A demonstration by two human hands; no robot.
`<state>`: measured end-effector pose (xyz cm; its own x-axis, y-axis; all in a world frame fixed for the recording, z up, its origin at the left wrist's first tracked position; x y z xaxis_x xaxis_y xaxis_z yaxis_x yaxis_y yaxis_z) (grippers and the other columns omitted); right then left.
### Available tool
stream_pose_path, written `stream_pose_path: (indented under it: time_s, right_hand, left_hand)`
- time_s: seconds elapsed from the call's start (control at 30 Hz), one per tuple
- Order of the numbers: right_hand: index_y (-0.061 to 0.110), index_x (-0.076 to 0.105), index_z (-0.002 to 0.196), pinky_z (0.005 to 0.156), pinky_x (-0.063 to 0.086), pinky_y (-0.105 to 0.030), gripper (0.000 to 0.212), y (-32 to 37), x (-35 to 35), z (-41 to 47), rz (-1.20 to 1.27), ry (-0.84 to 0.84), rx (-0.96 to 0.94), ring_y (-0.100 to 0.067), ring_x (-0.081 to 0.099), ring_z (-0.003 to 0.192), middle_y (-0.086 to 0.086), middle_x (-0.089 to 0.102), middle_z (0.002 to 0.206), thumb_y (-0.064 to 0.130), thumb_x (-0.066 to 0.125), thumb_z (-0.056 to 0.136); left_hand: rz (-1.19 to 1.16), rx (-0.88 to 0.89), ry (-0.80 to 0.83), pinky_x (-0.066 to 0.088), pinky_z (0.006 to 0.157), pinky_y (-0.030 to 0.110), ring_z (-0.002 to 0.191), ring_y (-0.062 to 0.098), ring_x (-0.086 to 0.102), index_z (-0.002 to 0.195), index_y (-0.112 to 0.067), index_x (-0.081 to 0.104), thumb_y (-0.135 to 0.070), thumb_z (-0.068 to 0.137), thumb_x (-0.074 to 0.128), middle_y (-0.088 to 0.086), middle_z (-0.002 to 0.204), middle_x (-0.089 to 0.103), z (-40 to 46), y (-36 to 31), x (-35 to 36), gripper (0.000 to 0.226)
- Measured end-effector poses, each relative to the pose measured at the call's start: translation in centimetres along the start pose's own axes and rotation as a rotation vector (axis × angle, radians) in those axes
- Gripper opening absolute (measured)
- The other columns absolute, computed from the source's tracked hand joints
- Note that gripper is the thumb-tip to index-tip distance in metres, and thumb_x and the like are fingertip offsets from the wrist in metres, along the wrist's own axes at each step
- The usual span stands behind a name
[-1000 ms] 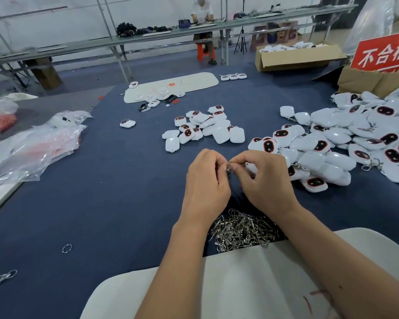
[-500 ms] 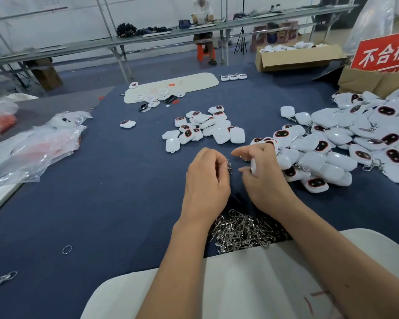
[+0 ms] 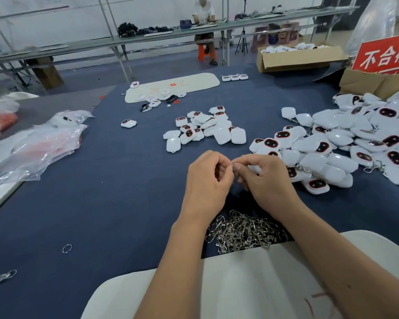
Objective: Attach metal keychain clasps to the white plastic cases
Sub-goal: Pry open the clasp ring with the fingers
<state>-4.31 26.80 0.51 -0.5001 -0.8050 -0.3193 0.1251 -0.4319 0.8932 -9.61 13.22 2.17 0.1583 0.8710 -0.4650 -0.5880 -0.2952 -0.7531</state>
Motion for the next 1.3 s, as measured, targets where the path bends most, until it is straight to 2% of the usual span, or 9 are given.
stream_pose_path:
  time_s: [0.2, 0.33, 0.47, 0.63, 0.8, 0.93, 1.1, 1.23, 1.3]
  right_hand:
    - [0.013, 0.081, 0.09, 0.073, 0.055, -0.026, 0.016, 0.8, -0.4, -0.2, -0.109, -0.047, -0.077, -0.002, 0.061, 0.065, 0.012, 0.07, 0.072, 0.003, 0.069, 0.095]
    - [0.018, 0.073, 0.102, 0.067, 0.049, -0.014, 0.015, 0.4, 0.2, -0.1, -0.034, 0.003, -0.019, 0.001, 0.063, 0.066, 0.014, 0.071, 0.075, 0.006, 0.065, 0.098]
    - [0.018, 0.05, 0.116, 0.073, 0.045, -0.01, 0.034, -0.4, 0.6, 0.0, -0.137, 0.029, 0.051, -0.002, 0.061, 0.087, 0.003, 0.066, 0.103, -0.004, 0.055, 0.09]
    - [0.018, 0.057, 0.12, 0.093, 0.045, -0.008, 0.036, -0.2, -0.4, 0.2, -0.179, -0.017, -0.013, -0.003, 0.06, 0.108, -0.008, 0.055, 0.124, -0.009, 0.055, 0.095]
    - [0.016, 0.043, 0.146, 0.092, 0.055, -0.02, 0.043, -0.3, -0.6, 0.0, 0.014, -0.066, 0.04, -0.005, 0.072, 0.1, 0.004, 0.074, 0.101, 0.004, 0.051, 0.106]
    - [0.019, 0.048, 0.122, 0.073, 0.053, -0.027, 0.013, 0.3, -0.7, -0.2, -0.132, -0.143, -0.024, -0.008, 0.067, 0.066, 0.008, 0.075, 0.087, 0.019, 0.048, 0.109]
    - [0.018, 0.042, 0.11, 0.078, 0.043, -0.013, 0.037, 0.2, -0.3, -0.3, -0.199, -0.079, -0.001, -0.008, 0.056, 0.092, -0.006, 0.054, 0.107, -0.009, 0.054, 0.088]
    - [0.008, 0.047, 0.123, 0.102, 0.049, -0.033, 0.043, 0.1, -0.1, -0.2, -0.207, 0.01, -0.009, -0.016, 0.056, 0.113, -0.011, 0.05, 0.128, -0.017, 0.045, 0.089]
    - [0.008, 0.042, 0.139, 0.103, 0.041, -0.024, 0.049, -0.1, 0.1, 0.1, -0.216, 0.049, 0.013, -0.01, 0.054, 0.113, -0.001, 0.06, 0.128, -0.013, 0.05, 0.095]
  left_hand:
    - [0.013, -0.027, 0.019, 0.042, 0.065, 0.01, 0.074, 0.007, 0.058, 0.079, -0.017, 0.065, -0.009, 0.093, 0.067, -0.006, 0.082, 0.065, -0.1, 0.3, 0.2, 0.016]
    - [0.013, -0.035, 0.012, 0.043, 0.065, 0.013, 0.075, 0.007, 0.059, 0.081, -0.018, 0.064, -0.011, 0.094, 0.065, -0.006, 0.083, 0.065, 0.0, 0.4, 0.2, 0.015]
    - [0.056, -0.035, 0.002, 0.044, 0.067, 0.014, 0.08, 0.008, 0.059, 0.084, -0.018, 0.065, -0.011, 0.095, 0.064, -0.009, 0.086, 0.064, 0.0, 0.8, 0.0, 0.013]
    - [0.066, -0.031, 0.02, 0.051, 0.072, 0.027, 0.08, 0.009, 0.062, 0.084, -0.021, 0.063, -0.013, 0.097, 0.062, -0.009, 0.086, 0.065, 0.1, 1.0, 0.1, 0.016]
    - [0.085, -0.029, 0.055, 0.055, 0.074, 0.033, 0.08, 0.007, 0.064, 0.085, -0.025, 0.062, -0.014, 0.1, 0.058, -0.012, 0.084, 0.064, -0.1, 1.2, 0.2, 0.018]
    - [0.059, -0.049, 0.075, 0.052, 0.071, 0.021, 0.079, 0.005, 0.066, 0.084, -0.028, 0.059, -0.011, 0.101, 0.054, -0.014, 0.076, 0.068, -0.2, 1.3, 0.4, 0.024]
    - [0.039, -0.038, 0.093, 0.051, 0.069, 0.019, 0.078, 0.004, 0.066, 0.087, -0.021, 0.059, -0.008, 0.102, 0.05, -0.009, 0.078, 0.068, -0.3, 1.2, 0.4, 0.021]
    - [0.068, -0.041, 0.109, 0.048, 0.069, 0.016, 0.079, 0.002, 0.064, 0.087, -0.021, 0.058, -0.006, 0.102, 0.049, -0.009, 0.078, 0.066, -0.3, 1.2, 0.5, 0.023]
    - [0.079, -0.042, 0.111, 0.047, 0.068, 0.015, 0.079, 0.003, 0.063, 0.086, -0.021, 0.057, -0.006, 0.102, 0.048, -0.01, 0.078, 0.066, -0.2, 1.2, 0.4, 0.024]
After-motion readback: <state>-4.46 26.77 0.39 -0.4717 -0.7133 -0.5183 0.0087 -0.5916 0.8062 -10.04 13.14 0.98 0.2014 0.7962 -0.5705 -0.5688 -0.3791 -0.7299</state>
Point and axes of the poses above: each hand's wrist, its own z-axis towards the middle knuckle, its own x-axis out of the palm, y = z × x, the point moved 6 cm from there along z, towards the middle knuckle
